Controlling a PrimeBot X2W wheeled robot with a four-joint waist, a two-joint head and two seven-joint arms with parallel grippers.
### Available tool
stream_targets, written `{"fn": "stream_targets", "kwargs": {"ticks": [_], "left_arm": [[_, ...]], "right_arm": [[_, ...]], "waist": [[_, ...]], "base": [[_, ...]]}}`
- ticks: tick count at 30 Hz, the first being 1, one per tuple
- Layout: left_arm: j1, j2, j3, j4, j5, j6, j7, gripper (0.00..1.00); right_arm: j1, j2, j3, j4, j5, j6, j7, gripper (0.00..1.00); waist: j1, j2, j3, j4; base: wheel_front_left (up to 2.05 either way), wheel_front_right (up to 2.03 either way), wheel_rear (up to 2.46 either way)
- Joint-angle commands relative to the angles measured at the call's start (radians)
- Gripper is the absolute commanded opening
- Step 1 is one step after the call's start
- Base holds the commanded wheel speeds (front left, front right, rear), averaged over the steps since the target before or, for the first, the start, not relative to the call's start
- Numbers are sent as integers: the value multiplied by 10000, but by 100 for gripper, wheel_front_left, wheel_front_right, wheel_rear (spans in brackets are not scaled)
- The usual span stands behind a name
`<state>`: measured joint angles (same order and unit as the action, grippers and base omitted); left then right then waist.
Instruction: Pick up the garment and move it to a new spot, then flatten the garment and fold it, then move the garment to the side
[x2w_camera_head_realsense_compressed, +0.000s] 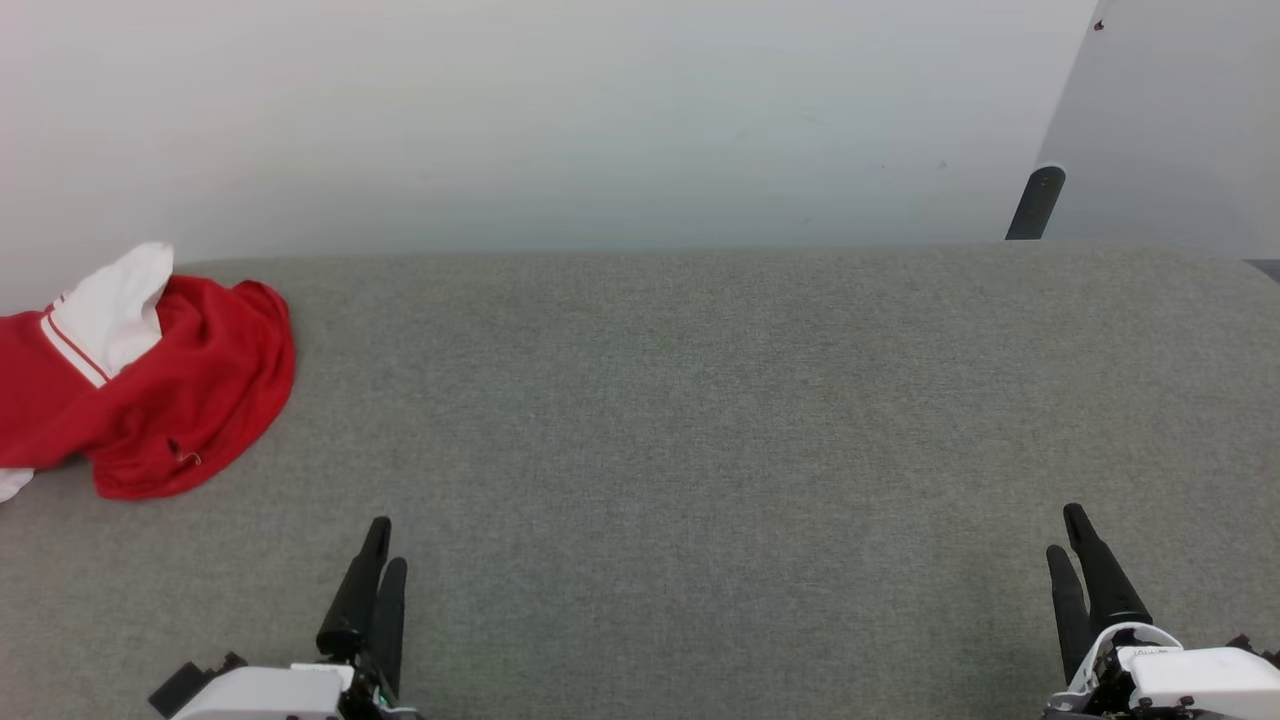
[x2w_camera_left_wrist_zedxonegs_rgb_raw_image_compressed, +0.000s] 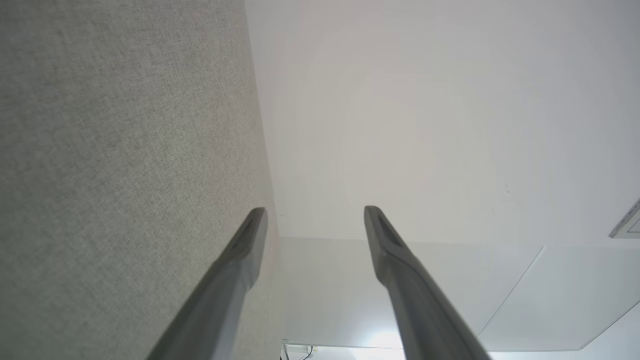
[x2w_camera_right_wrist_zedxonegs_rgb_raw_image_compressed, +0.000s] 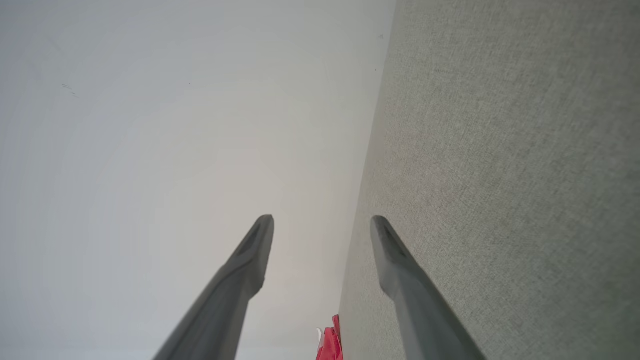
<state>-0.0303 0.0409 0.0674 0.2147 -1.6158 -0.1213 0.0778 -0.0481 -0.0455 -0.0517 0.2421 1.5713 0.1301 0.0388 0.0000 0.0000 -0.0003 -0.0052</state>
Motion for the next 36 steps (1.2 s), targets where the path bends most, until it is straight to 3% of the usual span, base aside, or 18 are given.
{"fn": "stream_targets", "kwargs": {"ticks": [1,13,21,36], "left_arm": [[-91,93,-49,-249,72,33,-48,100],[-21,333,-430,-622,750,89,-431,100],[-40,644,-815,-654,1851,197,-912,100],[-168,1412,-1628,-581,5000,691,-1836,100]], "right_arm": [[-102,-72,83,-221,-115,2,-89,100],[-100,-194,409,-376,-814,3,-544,100],[-156,-274,535,-289,-1806,4,-812,100],[-245,-146,275,-257,-5874,5,-938,100]], "waist": [[0,0,-2,-3],[0,0,-35,-28],[0,0,-65,-45],[0,0,-146,-58]], "base": [[0,0,0],[0,0,0],[0,0,0],[0,0,0]]}}
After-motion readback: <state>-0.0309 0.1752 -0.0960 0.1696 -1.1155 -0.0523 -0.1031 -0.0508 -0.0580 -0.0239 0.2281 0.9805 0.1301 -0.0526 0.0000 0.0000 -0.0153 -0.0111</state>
